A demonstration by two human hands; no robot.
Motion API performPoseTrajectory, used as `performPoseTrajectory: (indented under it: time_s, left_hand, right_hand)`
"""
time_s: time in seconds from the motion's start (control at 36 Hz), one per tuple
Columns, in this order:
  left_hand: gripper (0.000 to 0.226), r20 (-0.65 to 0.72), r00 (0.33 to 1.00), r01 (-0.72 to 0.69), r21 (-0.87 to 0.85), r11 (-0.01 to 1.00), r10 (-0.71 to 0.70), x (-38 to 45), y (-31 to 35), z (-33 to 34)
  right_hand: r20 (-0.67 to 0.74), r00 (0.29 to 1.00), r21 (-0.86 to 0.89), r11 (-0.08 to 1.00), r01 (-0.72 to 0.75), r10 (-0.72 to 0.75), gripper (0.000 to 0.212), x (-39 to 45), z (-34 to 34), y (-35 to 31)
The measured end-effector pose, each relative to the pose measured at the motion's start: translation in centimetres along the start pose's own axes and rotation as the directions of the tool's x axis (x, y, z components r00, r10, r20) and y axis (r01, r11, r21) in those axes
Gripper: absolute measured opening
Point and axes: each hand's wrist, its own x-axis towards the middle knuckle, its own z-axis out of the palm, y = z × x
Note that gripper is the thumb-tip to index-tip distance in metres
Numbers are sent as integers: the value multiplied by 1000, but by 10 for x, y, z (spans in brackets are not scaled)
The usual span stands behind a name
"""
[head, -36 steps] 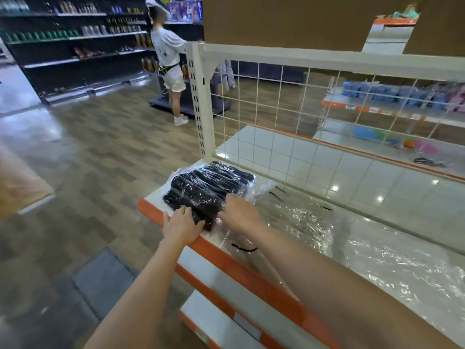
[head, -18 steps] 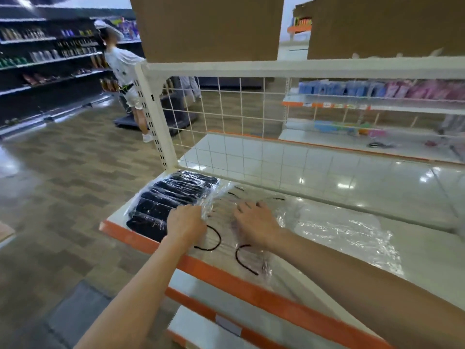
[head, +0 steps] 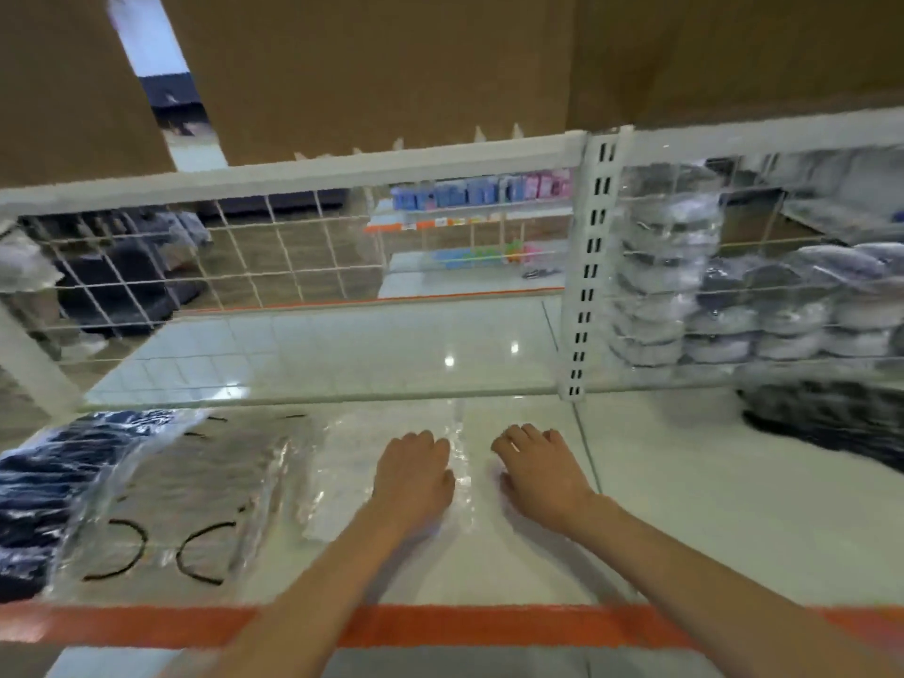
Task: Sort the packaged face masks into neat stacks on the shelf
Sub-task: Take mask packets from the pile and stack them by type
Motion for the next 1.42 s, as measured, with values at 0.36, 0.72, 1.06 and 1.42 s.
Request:
performPoseTrajectory:
  time_s: [0.36,0.72,1.06,1.42]
  left_hand:
    - [32,26,969,-240,-102,965,244,53,217,2]
    - [30,7,954,-296,-143,944,300,69,300,-6]
    - [23,44,981,-155,-417,895,190,78,330,-1]
    - [24,315,949,283,-883,375,26,80,336,13]
  right_hand:
    - [101,913,82,912,-403,394,34,-116,-1,226]
    - [218,638,1,654,-757,738,59,-147,-16,346]
    - [68,827,102,820,-563,559,39,-168,-9,336]
    - [167,880,-167,893,-419,444,30,-170,-7,337]
